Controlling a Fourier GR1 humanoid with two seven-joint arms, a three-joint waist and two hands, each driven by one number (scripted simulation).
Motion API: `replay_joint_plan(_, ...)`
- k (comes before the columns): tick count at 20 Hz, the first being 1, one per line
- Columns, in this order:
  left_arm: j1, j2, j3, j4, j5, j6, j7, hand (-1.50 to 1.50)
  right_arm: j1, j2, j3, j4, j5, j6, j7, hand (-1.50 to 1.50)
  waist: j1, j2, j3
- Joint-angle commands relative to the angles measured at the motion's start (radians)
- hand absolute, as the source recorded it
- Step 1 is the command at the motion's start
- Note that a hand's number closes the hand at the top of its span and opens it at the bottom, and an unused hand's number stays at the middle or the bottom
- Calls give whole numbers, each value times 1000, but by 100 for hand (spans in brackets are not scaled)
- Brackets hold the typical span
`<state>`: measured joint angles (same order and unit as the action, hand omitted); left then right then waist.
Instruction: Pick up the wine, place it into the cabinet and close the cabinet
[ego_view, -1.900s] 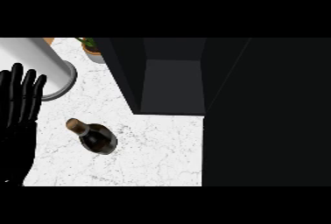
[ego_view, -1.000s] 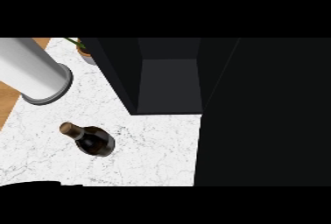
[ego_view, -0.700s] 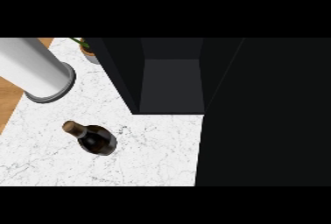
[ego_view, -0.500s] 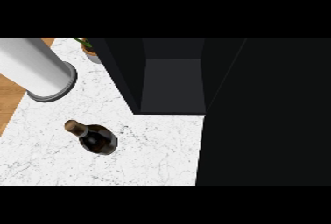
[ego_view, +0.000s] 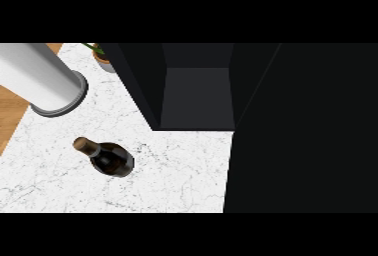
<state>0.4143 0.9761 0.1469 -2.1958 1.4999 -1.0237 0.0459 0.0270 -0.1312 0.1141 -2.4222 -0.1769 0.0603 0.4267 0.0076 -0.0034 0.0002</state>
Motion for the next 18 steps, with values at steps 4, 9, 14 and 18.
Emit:
replay_joint_plan(4, 18, 38, 62, -24, 86, 60, 56, -150, -21, 14, 24, -97, 7, -26, 72, -150, 0, 0, 0)
replay_joint_plan(9, -107, 21, -3, 133, 76, 74, 105, -150, -6, -12, -24, -133, -62, -2, 101, -150, -20, 3, 0)
replay_joint_plan(14, -191, -68, -26, 206, 1, 142, 131, -150, -10, -18, -43, -158, -89, -5, 132, -150, -23, 3, 0)
replay_joint_plan(18, -325, -156, -51, 315, -80, 154, 154, -150, -61, 6, 3, -102, -33, -11, 113, -150, -22, 5, 0)
